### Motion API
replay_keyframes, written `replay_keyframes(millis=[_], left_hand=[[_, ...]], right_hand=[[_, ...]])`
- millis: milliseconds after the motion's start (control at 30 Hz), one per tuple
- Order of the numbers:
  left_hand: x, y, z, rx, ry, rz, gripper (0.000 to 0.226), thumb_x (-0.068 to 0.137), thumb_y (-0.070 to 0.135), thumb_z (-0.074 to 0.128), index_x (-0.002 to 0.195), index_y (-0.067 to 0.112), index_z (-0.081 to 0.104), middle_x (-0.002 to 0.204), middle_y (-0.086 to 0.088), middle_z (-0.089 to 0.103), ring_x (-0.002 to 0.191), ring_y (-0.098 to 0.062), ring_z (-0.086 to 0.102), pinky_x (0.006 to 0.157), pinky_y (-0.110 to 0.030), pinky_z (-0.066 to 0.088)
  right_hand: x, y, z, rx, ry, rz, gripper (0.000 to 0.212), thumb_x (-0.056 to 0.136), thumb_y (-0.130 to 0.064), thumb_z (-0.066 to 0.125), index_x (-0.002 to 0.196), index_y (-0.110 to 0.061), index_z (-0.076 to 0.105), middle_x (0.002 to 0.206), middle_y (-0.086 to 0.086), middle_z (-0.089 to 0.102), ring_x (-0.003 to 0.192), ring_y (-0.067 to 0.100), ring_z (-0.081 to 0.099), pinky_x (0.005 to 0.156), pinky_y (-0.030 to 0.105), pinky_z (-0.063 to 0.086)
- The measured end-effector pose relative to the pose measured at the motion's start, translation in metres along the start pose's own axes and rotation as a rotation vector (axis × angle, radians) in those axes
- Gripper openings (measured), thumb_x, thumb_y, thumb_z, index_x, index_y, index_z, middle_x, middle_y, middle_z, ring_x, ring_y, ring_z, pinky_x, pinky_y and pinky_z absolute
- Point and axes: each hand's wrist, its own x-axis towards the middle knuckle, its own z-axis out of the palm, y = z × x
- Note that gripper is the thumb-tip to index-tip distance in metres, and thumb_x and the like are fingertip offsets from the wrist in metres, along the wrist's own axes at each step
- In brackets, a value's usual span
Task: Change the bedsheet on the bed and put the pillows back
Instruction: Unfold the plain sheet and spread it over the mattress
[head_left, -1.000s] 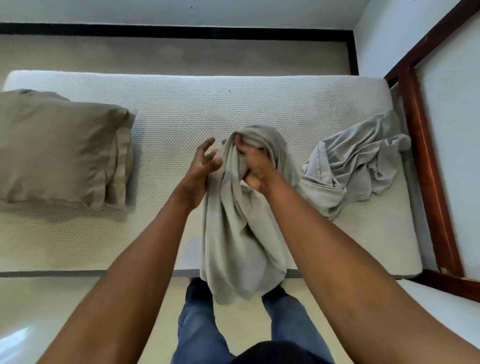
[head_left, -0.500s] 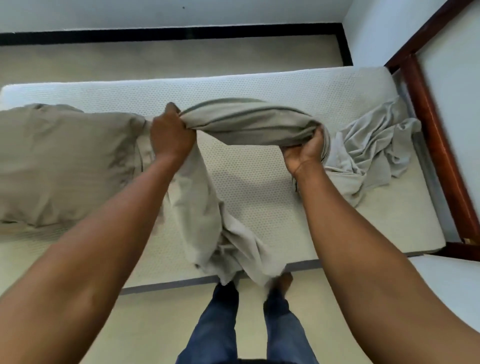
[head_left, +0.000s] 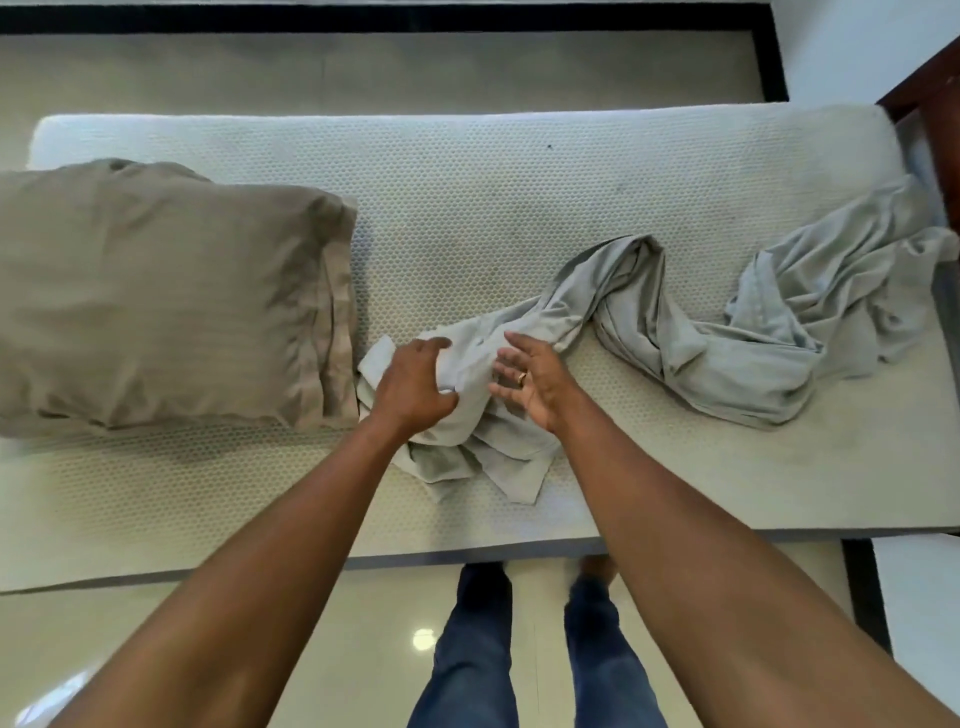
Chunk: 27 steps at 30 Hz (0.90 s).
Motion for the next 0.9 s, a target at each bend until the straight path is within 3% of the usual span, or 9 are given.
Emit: replay_keyframes(millis=[167,233,300,367,467,600,700,800,900], left_hand=[[0.024,-0.064,0.059,0.104,-0.151,-0.22,0.146,0.06,0.049,0.091,0.159,0.027,-0.013,0.168,-0.011,-0.012,0.155,-0.032,-0.001,0.117,-0.057,0.03],[0.037,-0.088,0.078,0.149,-0.174,-0.225,0.154,0.056,0.051,0.093,0.157,0.032,-0.022,0.167,-0.011,-0.021,0.155,-0.034,-0.004,0.114,-0.059,0.032],[0.049,-0.098,0.083,0.219,-0.131,-0.221,0.141,0.063,0.055,0.087,0.158,0.035,-0.015,0.166,-0.016,0.007,0.149,-0.042,0.018,0.109,-0.06,0.036],[0.061,-0.097,0.075,0.288,-0.141,-0.155,0.103,0.075,0.056,0.075,0.157,0.031,0.018,0.143,-0.017,0.049,0.13,-0.042,0.047,0.102,-0.053,0.045],[0.068,-0.068,0.039,0.259,-0.053,-0.022,0.058,0.08,0.058,0.061,0.125,0.022,0.059,0.109,-0.017,0.071,0.103,-0.039,0.065,0.086,-0.046,0.052],[0.068,-0.019,-0.029,0.418,0.26,0.174,0.053,0.078,0.054,0.065,0.118,0.02,0.064,0.093,-0.019,0.07,0.085,-0.04,0.068,0.07,-0.043,0.05],[0.073,0.0,-0.053,0.682,0.355,0.224,0.035,0.088,0.037,0.067,0.117,0.017,0.065,0.09,-0.016,0.067,0.076,-0.039,0.066,0.061,-0.04,0.042],[0.068,-0.02,-0.048,0.796,0.3,0.12,0.025,0.1,0.016,0.051,0.118,0.005,0.063,0.104,-0.02,0.064,0.08,-0.04,0.065,0.063,-0.042,0.048],[0.05,-0.062,-0.036,1.042,0.085,0.009,0.031,0.099,0.016,0.042,0.116,0.009,0.068,0.118,-0.019,0.057,0.096,-0.036,0.06,0.077,-0.04,0.052]], right_hand=[[0.044,0.011,-0.024,-0.295,0.26,-0.076,0.029,0.094,-0.028,0.065,0.121,-0.016,0.063,0.12,0.007,0.068,0.107,0.023,0.065,0.076,0.033,0.054],[0.06,0.034,-0.05,-0.522,0.419,-0.074,0.032,0.091,-0.026,0.064,0.122,-0.018,0.062,0.117,0.005,0.067,0.105,0.024,0.064,0.081,0.035,0.054],[0.069,0.07,-0.073,-0.659,0.553,0.009,0.042,0.09,-0.024,0.063,0.131,-0.017,0.057,0.125,0.008,0.063,0.112,0.029,0.061,0.095,0.04,0.052],[0.076,0.114,-0.083,-0.705,0.576,0.108,0.054,0.09,-0.023,0.061,0.142,-0.019,0.048,0.138,0.015,0.055,0.121,0.036,0.057,0.102,0.042,0.05],[0.081,0.168,-0.042,-0.898,0.483,0.097,0.066,0.094,-0.028,0.064,0.154,-0.024,0.037,0.157,0.014,0.033,0.141,0.036,0.039,0.114,0.042,0.037],[0.085,0.174,0.062,-0.859,-0.042,0.009,0.039,0.1,-0.03,0.06,0.138,-0.034,0.052,0.136,0.009,0.056,0.119,0.029,0.055,0.094,0.038,0.047],[0.068,0.144,0.12,-0.771,-0.432,0.128,0.059,0.1,-0.029,0.061,0.154,-0.032,0.038,0.145,0.007,0.055,0.123,0.027,0.058,0.085,0.035,0.048],[0.054,0.111,0.112,-0.911,-0.449,0.11,0.058,0.099,-0.034,0.062,0.153,-0.027,0.042,0.14,0.006,0.06,0.117,0.025,0.064,0.084,0.035,0.055],[0.043,0.084,0.055,-0.872,-0.323,0.162,0.036,0.095,-0.024,0.065,0.129,-0.011,0.065,0.11,0.006,0.07,0.093,0.019,0.065,0.075,0.03,0.05]])
